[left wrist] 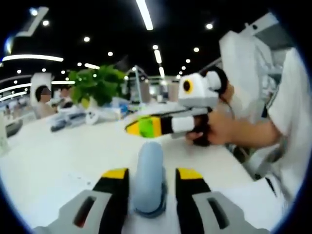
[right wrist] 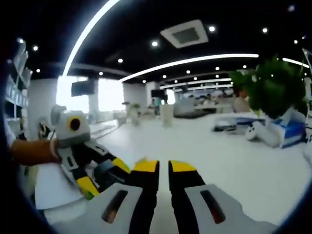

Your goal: Pick up the paper insert the paper into the punch align the paper edges press the punch to punch holes

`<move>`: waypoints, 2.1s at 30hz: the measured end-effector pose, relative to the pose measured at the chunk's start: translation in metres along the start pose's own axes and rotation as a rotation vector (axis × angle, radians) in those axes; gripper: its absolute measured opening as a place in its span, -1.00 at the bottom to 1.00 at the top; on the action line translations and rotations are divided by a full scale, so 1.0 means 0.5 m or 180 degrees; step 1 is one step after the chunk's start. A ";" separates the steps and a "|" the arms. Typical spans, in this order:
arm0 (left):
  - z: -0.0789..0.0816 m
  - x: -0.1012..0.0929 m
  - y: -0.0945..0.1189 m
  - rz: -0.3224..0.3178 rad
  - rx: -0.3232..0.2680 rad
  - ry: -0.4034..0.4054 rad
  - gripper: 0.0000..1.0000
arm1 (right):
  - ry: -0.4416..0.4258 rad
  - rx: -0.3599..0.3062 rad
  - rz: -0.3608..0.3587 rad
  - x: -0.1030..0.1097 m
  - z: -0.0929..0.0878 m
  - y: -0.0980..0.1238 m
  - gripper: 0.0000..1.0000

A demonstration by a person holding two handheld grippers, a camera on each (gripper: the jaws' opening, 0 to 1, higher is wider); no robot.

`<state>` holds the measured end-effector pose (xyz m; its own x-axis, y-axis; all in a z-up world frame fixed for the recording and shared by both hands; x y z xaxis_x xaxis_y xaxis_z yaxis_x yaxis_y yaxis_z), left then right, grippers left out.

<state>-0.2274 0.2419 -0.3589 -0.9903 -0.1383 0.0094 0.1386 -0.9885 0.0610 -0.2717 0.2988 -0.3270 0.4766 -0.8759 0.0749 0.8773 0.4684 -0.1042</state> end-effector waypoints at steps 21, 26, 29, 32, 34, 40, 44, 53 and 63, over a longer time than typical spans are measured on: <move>0.027 0.002 0.002 -0.0002 -0.0205 0.0075 0.08 | -0.0106 -0.0042 0.0046 0.005 0.002 0.002 -0.76; 0.033 0.001 0.004 -0.0003 -0.0268 0.0024 0.11 | -0.0159 -0.0082 0.0023 0.002 0.005 0.004 -0.76; 0.041 0.005 0.007 0.0041 -0.0328 0.0010 0.11 | -0.0140 -0.0086 -0.0001 0.004 0.005 0.004 -0.76; 0.047 0.007 0.009 0.0052 -0.0366 0.0008 0.12 | -0.0133 -0.0094 -0.0017 0.004 0.006 0.005 -0.76; 0.050 0.009 0.010 0.0064 -0.0380 0.0019 0.12 | -0.0145 -0.0097 -0.0017 0.005 0.007 0.006 -0.76; 0.085 0.030 0.015 0.0134 -0.0557 0.0089 0.12 | -0.0123 -0.0105 -0.0021 0.006 0.009 0.007 -0.76; 0.102 0.034 0.024 0.0165 -0.0597 0.0078 0.15 | -0.0133 -0.0109 -0.0025 0.006 0.011 0.008 -0.76; 0.148 0.024 0.082 0.0270 -0.0662 -0.0063 0.18 | -0.0104 -0.0081 -0.0013 0.011 0.010 0.008 -0.76; 0.136 -0.005 0.169 0.0477 -0.0639 -0.0081 0.19 | -0.0101 -0.0073 -0.0016 0.015 0.010 0.009 -0.76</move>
<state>-0.2134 0.1627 -0.2859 -0.9581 -0.2850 0.0287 0.2783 -0.9499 -0.1425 -0.2639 0.2948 -0.3220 0.4739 -0.8740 0.1069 0.8784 0.4608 -0.1264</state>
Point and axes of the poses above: the point that each gripper's makers call its tool centre point, and the gripper's own axes: y roughly backward along the fingers, x roughly to its left, z roughly out of its top, the point moved 1 cm from there along y, roughly backward along the fingers, and after that the axes turned 10 degrees about -x, right-handed, at the moved point
